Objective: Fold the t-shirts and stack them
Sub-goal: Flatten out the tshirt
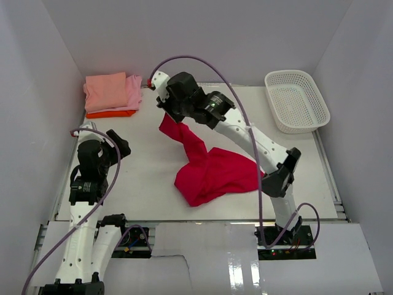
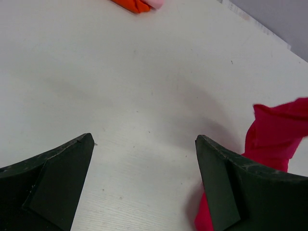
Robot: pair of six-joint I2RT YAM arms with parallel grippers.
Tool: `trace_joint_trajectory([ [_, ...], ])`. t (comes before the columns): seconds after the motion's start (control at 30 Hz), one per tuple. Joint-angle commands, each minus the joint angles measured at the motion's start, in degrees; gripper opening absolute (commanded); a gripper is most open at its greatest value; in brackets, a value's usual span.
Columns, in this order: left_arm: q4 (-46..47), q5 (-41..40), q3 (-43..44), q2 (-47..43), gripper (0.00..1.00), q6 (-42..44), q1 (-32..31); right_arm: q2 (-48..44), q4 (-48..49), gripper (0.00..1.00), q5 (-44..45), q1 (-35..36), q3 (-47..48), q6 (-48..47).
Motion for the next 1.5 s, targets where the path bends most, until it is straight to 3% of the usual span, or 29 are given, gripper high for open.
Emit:
trace_joint_trajectory([
  [0.0,-1.89,-6.54,2.73,-2.6,0.98,-2.47,0.36,-12.55,1.31,0.08,-15.73,-1.24,-1.51,7.01],
  [0.1,-1.63,-5.32,3.16,-2.51,0.98,-2.65,0.36,-24.76,5.47,0.08,-23.13,-3.33,-4.09,10.08],
  [0.17,-1.71,-4.27,3.51,-1.99,0.98,-2.74,0.36,-27.68,6.0,0.08,-26.98,-7.63,-1.89,12.2],
  [0.3,-1.54,-1.19,3.87,-0.93,0.98,-2.74,0.36,-35.51,11.8,0.08,-39.82,-33.77,-12.38,21.6],
  [0.37,-0.22,1.0,3.87,-0.93,0.98,-2.04,0.36,-34.56,11.11,0.08,-46.31,-40.58,-14.79,24.59],
  [0.53,6.45,19.36,2.9,-0.06,0.98,0.77,0.36,-30.87,10.75,0.08,-45.13,-41.67,-22.79,22.85],
  [0.83,18.49,43.52,-0.08,4.07,0.98,-1.68,0.36,-27.26,6.54,0.08,-40.74,-42.2,-20.7,21.88],
  [1.03,28.24,45.84,-4.74,10.92,0.97,-6.34,-6.04,-25.86,4.51,0.08,-40.2,-42.11,-18.94,21.35],
  [1.2,32.37,39.17,-5.27,20.94,0.88,-5.11,-18.43,-23.84,2.58,0.08,-40.46,-42.2,-15.08,21.61],
  [1.47,35.38,40.31,-10.8,27.81,0.92,-4.67,-23.45,-21.73,0.12,0.08,-40.19,-42.46,-11.03,21.0],
])
